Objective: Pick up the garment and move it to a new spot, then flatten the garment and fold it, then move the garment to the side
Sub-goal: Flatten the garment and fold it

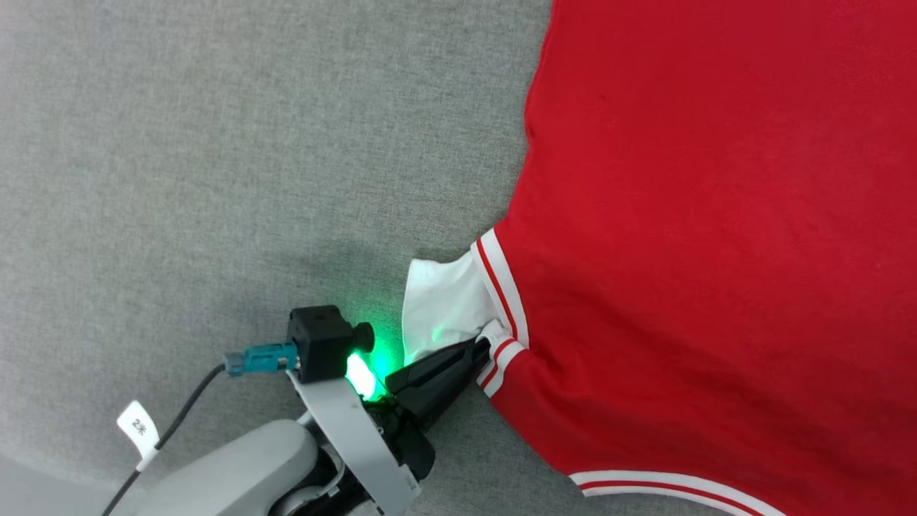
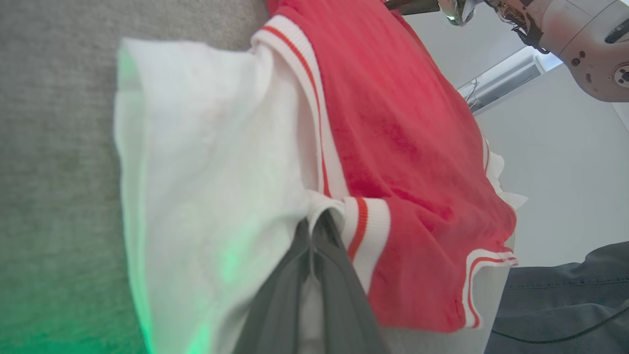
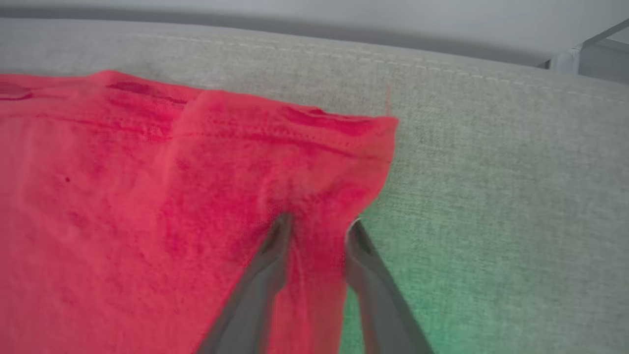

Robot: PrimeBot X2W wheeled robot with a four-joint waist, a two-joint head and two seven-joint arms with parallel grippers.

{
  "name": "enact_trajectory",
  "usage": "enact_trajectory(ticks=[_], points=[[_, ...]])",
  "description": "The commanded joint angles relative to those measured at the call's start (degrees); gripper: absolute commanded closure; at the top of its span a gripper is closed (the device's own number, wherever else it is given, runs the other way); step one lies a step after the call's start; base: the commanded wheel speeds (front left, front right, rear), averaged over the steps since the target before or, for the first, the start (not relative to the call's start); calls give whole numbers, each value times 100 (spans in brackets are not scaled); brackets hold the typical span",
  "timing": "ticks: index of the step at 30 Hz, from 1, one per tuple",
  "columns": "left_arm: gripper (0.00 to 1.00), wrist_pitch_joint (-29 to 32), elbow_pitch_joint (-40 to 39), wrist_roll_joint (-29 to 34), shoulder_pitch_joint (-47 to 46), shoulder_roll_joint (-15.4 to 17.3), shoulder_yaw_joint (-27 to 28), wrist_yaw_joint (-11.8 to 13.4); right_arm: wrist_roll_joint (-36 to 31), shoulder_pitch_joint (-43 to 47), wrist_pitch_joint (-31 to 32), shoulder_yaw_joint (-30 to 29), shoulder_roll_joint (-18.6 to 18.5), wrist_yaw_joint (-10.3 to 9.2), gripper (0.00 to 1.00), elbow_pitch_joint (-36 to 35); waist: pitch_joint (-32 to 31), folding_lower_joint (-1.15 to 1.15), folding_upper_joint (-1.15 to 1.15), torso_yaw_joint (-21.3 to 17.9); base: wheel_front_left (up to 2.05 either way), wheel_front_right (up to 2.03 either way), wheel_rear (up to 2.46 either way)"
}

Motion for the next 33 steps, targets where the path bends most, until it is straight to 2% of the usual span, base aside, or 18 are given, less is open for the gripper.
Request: enact_trajectory(ticks=[1,5,10,17,23,29,33], points=[[100,119,662,-147,61,-93,-119,115,7,234,-25,22,137,1,100,83,-93,0,0,-33,0,0,0],[100,21,706,-110,169,-53,65,114,112,424,-232,-48,-66,-3,100,-105,-390,0,0,-105,0,0,0],[100,-19,677,4,499,18,395,112,527,1246,-388,46,-563,-4,100,-1073,-904,0,0,-232,0,0,0],[100,-42,408,283,1033,37,979,70,1408,3073,-566,53,-1881,-4,100,-3227,-1462,0,0,-536,0,0,0],[100,-44,302,463,1367,106,1342,69,2060,4656,-1063,-28,-2807,-4,100,-4669,-1687,0,0,-804,0,0,0],[100,-43,246,538,1510,93,1524,69,2371,6274,-1815,223,-3178,-4,100,-5621,-1780,0,0,-990,0,0,0],[100,-44,241,566,1591,88,1603,69,2294,7139,-2107,538,-3053,-4,100,-6013,-1803,0,0,-1083,0,0,0]])
